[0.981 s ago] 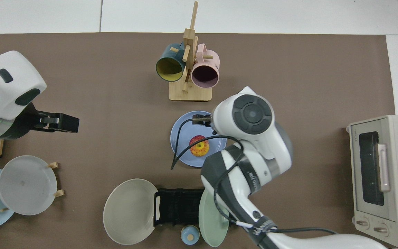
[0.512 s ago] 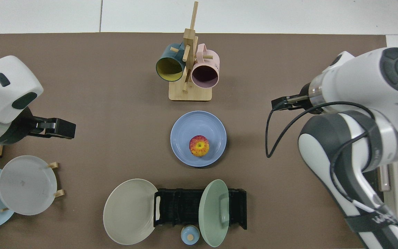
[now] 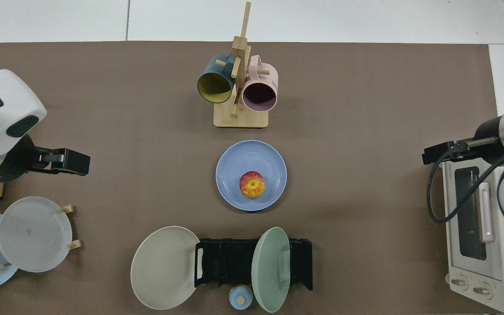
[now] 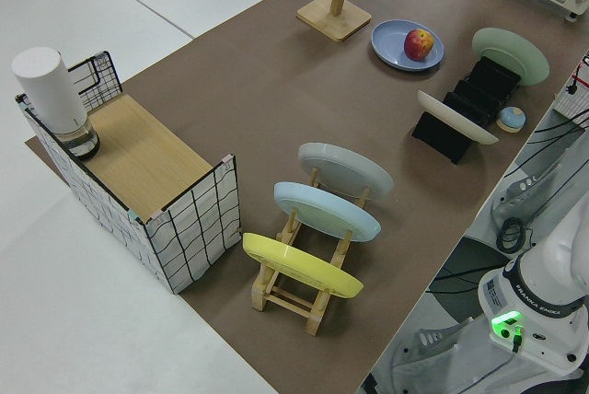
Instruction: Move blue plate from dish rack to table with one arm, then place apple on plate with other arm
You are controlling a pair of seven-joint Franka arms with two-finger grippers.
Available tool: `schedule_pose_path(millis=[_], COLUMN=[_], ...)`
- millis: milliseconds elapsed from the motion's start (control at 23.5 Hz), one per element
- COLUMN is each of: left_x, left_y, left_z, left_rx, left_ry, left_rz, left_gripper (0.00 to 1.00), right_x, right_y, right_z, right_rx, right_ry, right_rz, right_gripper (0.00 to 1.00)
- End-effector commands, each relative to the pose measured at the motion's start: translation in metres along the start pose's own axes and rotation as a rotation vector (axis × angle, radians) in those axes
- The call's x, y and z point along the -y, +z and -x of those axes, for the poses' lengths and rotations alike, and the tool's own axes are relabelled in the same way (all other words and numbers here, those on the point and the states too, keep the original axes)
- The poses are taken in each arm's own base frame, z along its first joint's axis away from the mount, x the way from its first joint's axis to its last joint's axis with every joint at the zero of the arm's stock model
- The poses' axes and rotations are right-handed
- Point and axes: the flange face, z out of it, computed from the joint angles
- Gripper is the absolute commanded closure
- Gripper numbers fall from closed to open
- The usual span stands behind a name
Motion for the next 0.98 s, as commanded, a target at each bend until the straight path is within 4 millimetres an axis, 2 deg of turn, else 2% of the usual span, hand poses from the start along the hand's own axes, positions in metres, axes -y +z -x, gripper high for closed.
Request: schedule_pose_path(millis=[0, 426, 640, 938], left_x=[0.003, 0.005, 0.006, 0.006], left_y=[-0.006, -0.006, -0.006, -0.006], left_z=[0.004, 0.004, 0.004, 0.004], left_rx=[0.001, 0.002, 0.002, 0.002], left_ry=[-0.013, -0.016, -0.019, -0.020], left_rz=[-0.023, -0.023, -0.023, -0.023], left_gripper=[0.00, 0.00, 0.00, 0.00], right_x=[0.004, 0.003, -0.008, -0.014], right_y=[0.001, 0.001, 0.000, -0.002], right_z=[0.007, 0.005, 0.004, 0.005], right_rx=[0.016, 0.001, -0.012, -0.011], right_ry=[0.059, 0.046, 0.075, 0.079], right_rz=[0.032, 0.029, 0.028, 0.029], right_gripper=[0.00, 0.00, 0.00, 0.00])
